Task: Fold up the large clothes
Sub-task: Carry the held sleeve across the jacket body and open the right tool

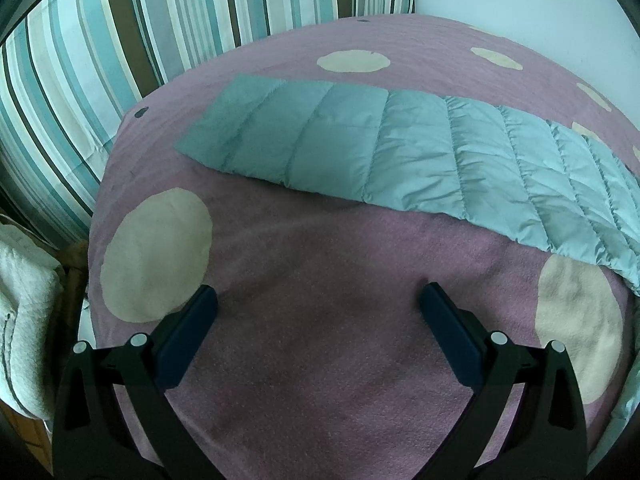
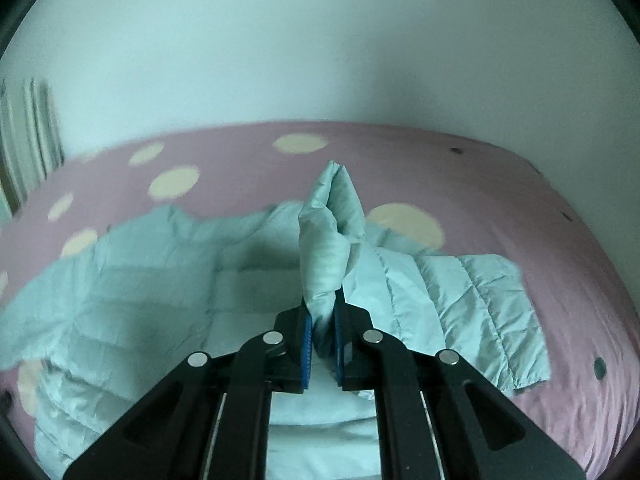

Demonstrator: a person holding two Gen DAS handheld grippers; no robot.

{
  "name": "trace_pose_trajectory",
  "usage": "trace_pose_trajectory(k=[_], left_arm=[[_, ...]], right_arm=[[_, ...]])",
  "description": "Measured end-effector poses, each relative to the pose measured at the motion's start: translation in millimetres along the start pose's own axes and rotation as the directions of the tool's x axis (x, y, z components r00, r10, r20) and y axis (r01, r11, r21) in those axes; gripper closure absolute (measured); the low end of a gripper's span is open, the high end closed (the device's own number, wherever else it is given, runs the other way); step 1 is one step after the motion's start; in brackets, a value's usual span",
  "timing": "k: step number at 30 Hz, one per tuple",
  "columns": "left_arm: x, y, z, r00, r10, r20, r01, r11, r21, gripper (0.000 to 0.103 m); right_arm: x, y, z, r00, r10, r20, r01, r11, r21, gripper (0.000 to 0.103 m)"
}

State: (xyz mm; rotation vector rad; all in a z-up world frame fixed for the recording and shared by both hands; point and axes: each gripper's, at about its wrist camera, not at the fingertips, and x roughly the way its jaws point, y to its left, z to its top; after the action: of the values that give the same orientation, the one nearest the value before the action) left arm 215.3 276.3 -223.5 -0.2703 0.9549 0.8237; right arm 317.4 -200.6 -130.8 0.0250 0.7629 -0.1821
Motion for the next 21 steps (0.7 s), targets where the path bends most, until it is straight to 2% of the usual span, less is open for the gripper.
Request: trace_pose_trajectory(k=[5,9,21], left_arm=[[0.6,0.4,0.4,1.0,-0.003,0.0,0.003,1.0,-0.002,0.002],[1.3,0.5,0.2,1.0,-0.003,0.0,0.003,1.0,-0.003,0.002],[1.3,1.5,0.5,1.0,-0.004,-0.001,0.004,1.0,-0.003,0.002]], right_arm=[[17.1,61.0,-12.3,0.999,0.02,-0.05,-0.025,0.994,-0.107,0.095],[22.6,94.6,-16.1,0.997,0.037,-0.071,-0.048,0.985,-0.163,0.095],[13.1,157.4,-23.1,0.987,0.103,-0.123,-0.133,0.953,-0.273,0.095]])
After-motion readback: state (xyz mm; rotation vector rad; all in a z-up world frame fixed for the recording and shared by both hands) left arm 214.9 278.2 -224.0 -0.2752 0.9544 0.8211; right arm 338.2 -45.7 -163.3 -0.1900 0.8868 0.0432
